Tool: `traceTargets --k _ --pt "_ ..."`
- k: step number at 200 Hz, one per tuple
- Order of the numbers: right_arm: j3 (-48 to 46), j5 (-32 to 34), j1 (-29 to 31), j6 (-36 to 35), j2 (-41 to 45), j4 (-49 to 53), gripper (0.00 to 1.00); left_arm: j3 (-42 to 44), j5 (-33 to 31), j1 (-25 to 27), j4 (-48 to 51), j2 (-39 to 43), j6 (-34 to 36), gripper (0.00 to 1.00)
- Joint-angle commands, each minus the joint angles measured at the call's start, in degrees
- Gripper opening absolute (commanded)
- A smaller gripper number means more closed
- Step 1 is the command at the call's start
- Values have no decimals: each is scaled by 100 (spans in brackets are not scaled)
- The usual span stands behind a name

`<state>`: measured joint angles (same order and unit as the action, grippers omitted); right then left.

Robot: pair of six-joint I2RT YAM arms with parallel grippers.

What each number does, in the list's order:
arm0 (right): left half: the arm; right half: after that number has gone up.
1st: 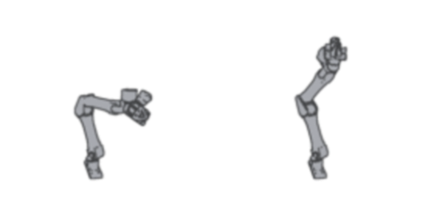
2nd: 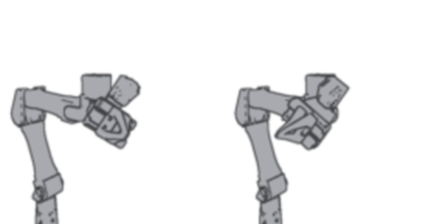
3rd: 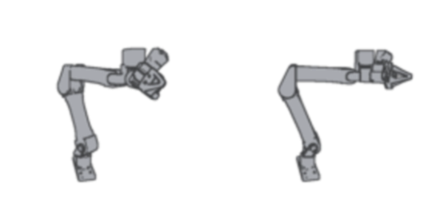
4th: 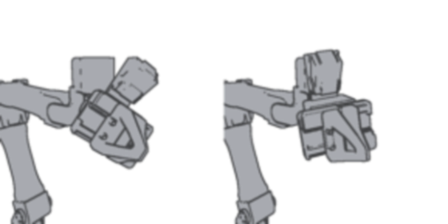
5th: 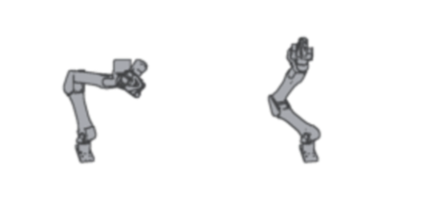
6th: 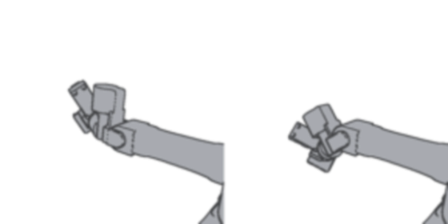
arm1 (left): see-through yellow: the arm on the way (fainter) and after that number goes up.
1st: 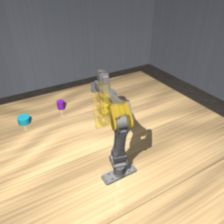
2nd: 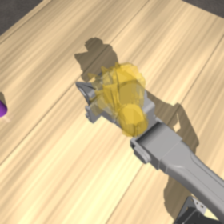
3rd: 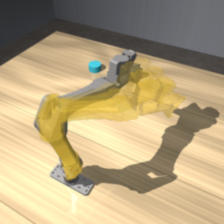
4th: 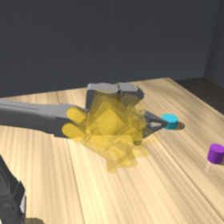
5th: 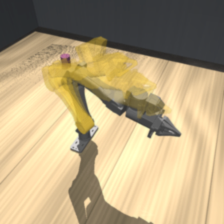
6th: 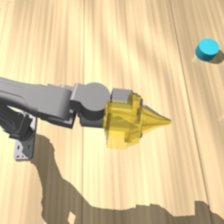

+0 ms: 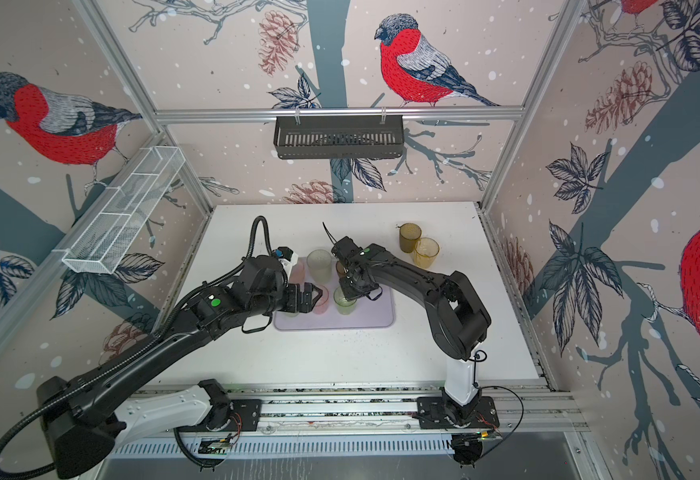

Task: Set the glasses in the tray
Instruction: 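Lower the light green cup onto the tray beside the pink cup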

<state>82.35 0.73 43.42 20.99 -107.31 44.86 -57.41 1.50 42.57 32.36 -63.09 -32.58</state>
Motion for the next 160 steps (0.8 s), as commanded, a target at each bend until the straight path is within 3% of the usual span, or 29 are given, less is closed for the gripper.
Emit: traceTargets --k 1,160 --pt "-17 93 8 36 17 13 9 -16 -9 -3 -106 3 -13 98" --pt "36 207 -34 -10 34 102 9 -34 17 -3 -142 -56 8 98"
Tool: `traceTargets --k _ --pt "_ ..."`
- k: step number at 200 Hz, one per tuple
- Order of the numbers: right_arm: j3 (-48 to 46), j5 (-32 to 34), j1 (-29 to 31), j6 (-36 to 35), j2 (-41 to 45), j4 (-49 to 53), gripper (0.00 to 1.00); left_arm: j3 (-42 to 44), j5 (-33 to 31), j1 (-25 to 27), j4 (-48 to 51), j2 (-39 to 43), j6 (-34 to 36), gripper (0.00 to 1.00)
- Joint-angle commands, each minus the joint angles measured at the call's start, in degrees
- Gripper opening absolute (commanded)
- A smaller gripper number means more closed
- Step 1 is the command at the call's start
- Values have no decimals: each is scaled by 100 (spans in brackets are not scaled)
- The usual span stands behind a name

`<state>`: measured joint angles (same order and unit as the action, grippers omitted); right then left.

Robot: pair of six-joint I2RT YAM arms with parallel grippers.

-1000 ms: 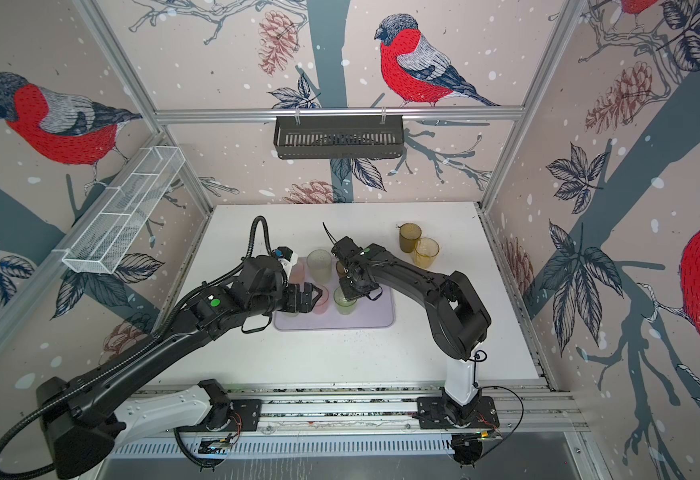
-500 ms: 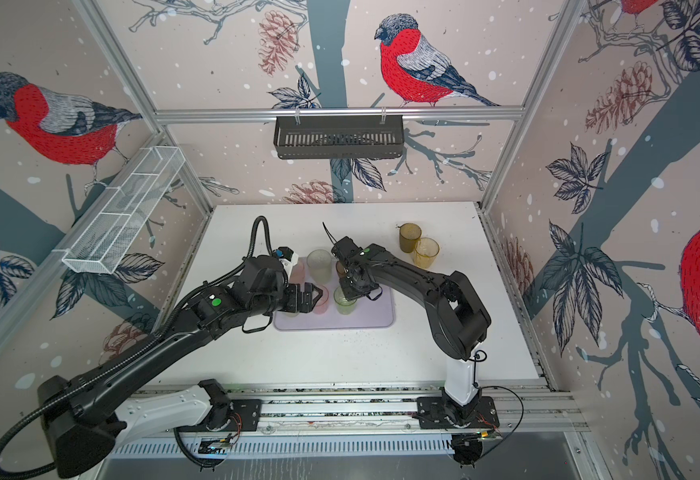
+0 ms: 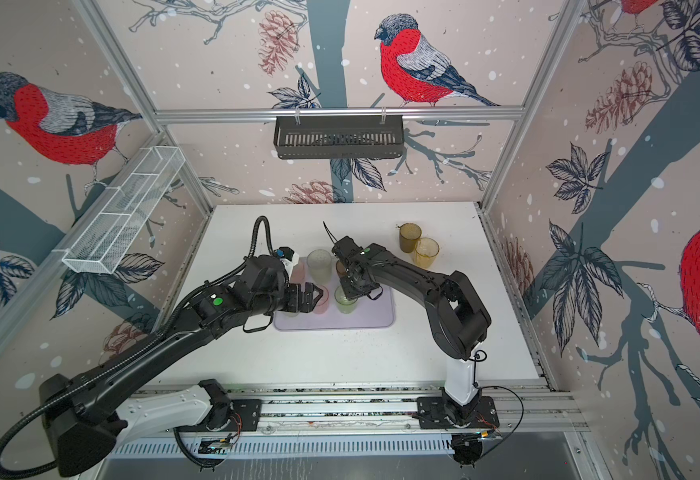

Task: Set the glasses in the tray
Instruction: 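Lower the light green cup onto the tray beside the pink cup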

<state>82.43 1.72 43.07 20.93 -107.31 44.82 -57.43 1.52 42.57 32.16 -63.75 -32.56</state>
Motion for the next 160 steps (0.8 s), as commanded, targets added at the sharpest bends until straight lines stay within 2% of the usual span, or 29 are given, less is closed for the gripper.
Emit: traceTargets --k 1,95,160 --pt "27 109 5 -7 34 106 9 -31 15 -7 -122 6 9 98" --pt "18 92 15 8 52 97 12 -49 24 -3 -98 27 18 98" --pt "18 91 39 37 113 74 21 -21 41 -4 -96 76 -7 98"
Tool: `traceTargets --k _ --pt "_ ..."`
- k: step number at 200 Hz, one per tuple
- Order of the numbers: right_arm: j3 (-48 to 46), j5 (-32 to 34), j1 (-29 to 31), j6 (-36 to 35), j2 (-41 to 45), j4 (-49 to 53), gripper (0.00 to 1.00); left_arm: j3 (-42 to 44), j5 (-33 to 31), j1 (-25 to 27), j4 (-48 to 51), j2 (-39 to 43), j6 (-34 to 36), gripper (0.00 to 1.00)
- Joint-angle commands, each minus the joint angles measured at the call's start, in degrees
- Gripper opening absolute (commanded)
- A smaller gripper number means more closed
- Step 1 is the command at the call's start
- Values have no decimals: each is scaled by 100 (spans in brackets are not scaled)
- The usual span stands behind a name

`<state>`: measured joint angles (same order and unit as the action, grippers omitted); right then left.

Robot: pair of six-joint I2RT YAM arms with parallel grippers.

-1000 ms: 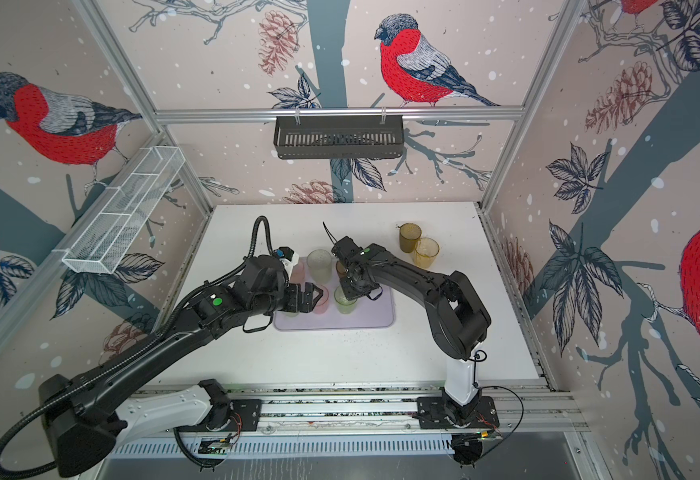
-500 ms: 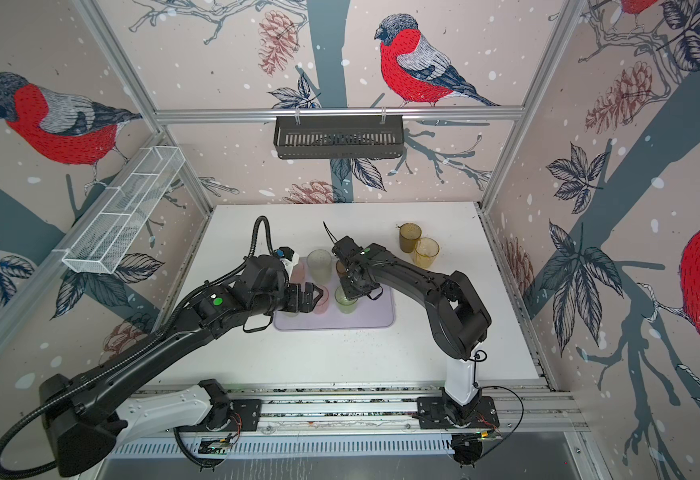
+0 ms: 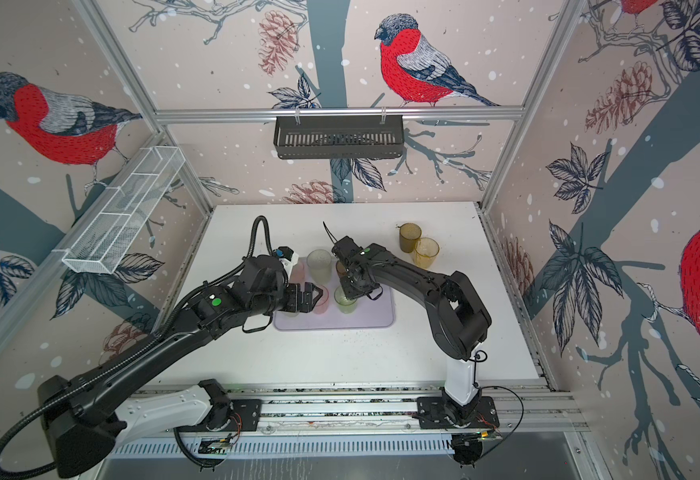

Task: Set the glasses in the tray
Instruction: 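Lower the light green cup onto the tray beside the pink cup, then open the right gripper to release the light green cup on the tray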

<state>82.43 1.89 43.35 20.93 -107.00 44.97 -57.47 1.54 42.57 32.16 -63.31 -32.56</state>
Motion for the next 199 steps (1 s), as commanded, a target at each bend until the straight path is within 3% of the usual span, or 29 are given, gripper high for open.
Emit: traceTargets --k 1,128,199 --pt "18 74 8 45 87 61 21 -17 39 -4 -96 31 -10 98" --pt "35 151 -2 219 703 239 38 122 92 -3 -149 117 -49 98" --pt "91 118 -429 144 1066 359 46 123 140 -3 -180 126 -56 98"
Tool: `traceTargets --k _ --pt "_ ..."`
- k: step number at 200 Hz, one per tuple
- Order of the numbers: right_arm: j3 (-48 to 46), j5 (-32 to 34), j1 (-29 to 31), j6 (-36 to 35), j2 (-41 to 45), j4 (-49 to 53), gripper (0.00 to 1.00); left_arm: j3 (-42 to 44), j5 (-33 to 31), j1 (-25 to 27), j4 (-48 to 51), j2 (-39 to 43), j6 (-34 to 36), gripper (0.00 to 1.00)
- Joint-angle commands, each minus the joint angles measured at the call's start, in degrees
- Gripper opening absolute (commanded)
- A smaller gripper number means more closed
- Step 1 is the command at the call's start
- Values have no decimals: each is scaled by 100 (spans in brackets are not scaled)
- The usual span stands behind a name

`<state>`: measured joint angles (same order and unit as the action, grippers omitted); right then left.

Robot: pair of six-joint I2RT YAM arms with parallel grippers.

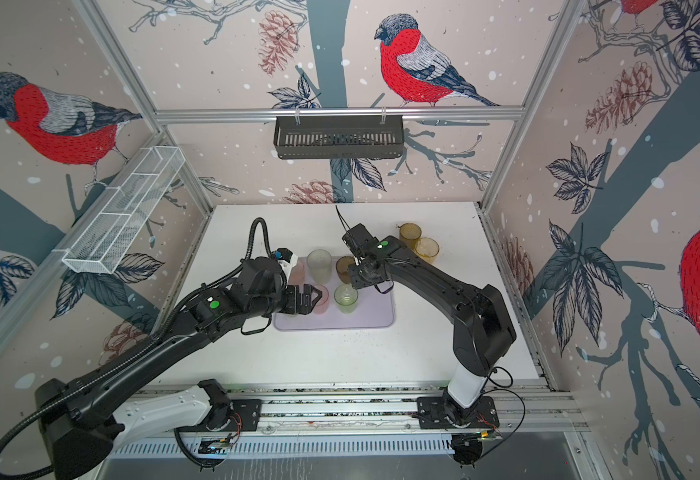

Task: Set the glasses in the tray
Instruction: 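Open the right gripper to release the light green cup on the tray, then move the right gripper away from the tray toward the yellow cup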

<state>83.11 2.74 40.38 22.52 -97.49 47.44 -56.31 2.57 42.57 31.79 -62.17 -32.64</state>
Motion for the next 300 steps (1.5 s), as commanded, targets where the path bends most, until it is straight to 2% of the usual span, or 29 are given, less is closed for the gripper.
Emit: traceTargets --k 1,136,185,300 --pt "22 33 -142 -18 125 114 46 7 35 -3 -140 12 -44 98" --pt "-172 -193 -1566 -556 695 126 53 -367 199 -3 -207 -346 179 98" --pt "-297 -281 -2059 -755 822 84 55 -649 331 -3 -305 -663 285 98" --pt "-607 -950 -3365 -1057 1049 -333 60 -1548 596 161 -331 -1662 562 98"
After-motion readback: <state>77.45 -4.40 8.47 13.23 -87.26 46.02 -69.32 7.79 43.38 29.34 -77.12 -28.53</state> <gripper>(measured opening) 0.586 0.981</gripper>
